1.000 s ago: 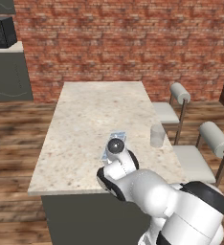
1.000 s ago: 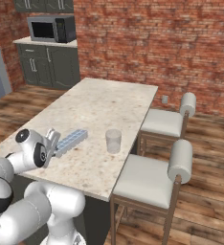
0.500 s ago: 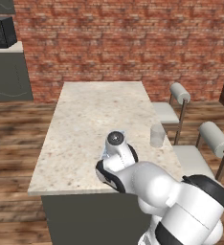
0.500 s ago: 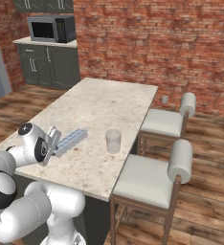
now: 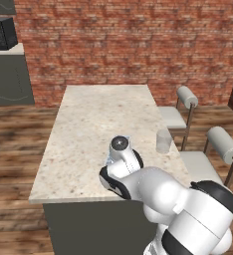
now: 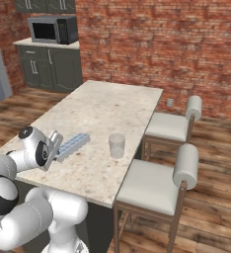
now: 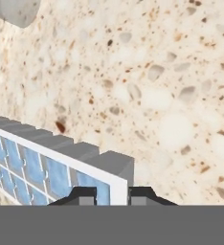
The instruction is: Open the freezer door, pick up the ice cube tray from the freezer, and place it on the dining counter.
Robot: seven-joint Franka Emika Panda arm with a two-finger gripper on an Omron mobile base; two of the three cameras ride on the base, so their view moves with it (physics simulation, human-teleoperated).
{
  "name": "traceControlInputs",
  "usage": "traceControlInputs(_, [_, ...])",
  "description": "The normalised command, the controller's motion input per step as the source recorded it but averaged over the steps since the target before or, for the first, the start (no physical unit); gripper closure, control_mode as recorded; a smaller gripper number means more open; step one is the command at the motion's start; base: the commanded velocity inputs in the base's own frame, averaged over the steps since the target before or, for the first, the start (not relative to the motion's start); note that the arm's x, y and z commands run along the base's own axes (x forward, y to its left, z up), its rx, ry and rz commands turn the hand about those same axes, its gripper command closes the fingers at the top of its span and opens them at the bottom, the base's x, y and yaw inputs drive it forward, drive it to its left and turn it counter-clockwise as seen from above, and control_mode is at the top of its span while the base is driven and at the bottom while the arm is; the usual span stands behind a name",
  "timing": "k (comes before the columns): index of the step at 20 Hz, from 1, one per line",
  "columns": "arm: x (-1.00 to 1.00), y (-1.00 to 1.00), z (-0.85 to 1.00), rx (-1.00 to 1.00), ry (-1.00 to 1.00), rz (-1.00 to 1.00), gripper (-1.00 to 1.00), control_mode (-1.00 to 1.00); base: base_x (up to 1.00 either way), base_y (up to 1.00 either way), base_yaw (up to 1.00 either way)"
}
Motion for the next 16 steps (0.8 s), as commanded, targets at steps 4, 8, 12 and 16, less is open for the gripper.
traceControlInputs(4, [0.0, 0.0, 0.0, 0.0, 0.0, 0.0, -1.0, -1.0, 0.0, 0.0, 0.0])
traceControlInputs(8, [0.0, 0.0, 0.0, 0.0, 0.0, 0.0, -1.0, -1.0, 0.0, 0.0, 0.0])
traceControlInputs(12, [0.0, 0.0, 0.0, 0.0, 0.0, 0.0, -1.0, -1.0, 0.0, 0.0, 0.0])
traceControlInputs(16, [0.0, 0.0, 0.0, 0.0, 0.0, 0.0, -1.0, -1.0, 0.0, 0.0, 0.0])
